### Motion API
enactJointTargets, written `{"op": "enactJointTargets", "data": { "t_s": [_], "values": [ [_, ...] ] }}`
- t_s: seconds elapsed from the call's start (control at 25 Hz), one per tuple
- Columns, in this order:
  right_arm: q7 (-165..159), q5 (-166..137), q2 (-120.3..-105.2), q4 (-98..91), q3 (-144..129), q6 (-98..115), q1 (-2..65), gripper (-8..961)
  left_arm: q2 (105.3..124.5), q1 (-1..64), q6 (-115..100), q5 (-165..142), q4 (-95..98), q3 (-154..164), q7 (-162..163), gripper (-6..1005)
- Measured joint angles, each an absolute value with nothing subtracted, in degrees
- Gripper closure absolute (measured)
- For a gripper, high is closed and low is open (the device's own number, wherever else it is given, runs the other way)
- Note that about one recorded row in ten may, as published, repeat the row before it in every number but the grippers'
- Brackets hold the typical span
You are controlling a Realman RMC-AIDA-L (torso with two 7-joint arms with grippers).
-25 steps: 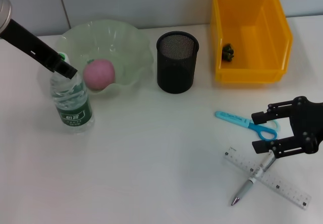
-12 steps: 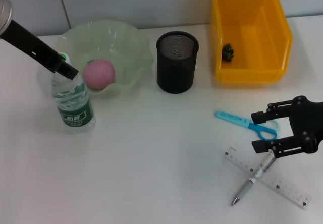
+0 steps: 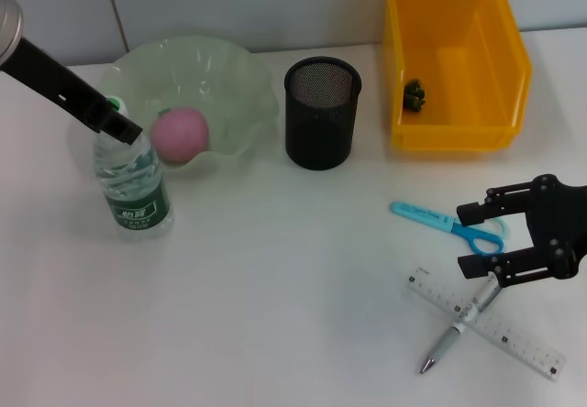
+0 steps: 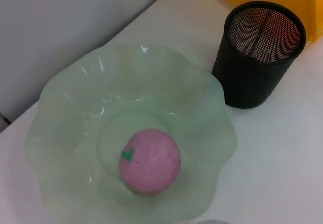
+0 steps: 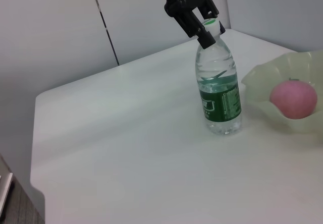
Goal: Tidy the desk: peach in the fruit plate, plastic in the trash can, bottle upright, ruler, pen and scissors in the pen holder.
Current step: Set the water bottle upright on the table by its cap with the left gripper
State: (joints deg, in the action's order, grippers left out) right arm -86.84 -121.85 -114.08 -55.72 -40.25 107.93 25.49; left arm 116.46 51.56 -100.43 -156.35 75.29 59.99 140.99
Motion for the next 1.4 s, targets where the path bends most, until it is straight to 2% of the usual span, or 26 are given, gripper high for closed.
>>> {"op": "enactJointTargets", "data": {
  "t_s": [1.2,1.24,1.4],
  "values": [
    [-86.92,-121.72,-114.08,-55.72,-40.25,108.29,25.49,243,117.78,51.4,-100.47,-159.3,77.53,60.15,140.48,550],
    [-86.93,-121.72,-114.08,-55.72,-40.25,108.29,25.49,243,117.83,51.41,-100.44,-159.44,77.61,60.07,140.47,383],
    [-86.93,-121.72,-114.08,-55.72,-40.25,108.25,25.53,243,117.83,51.41,-100.44,-159.44,77.61,60.07,140.47,312]
  ]
}}
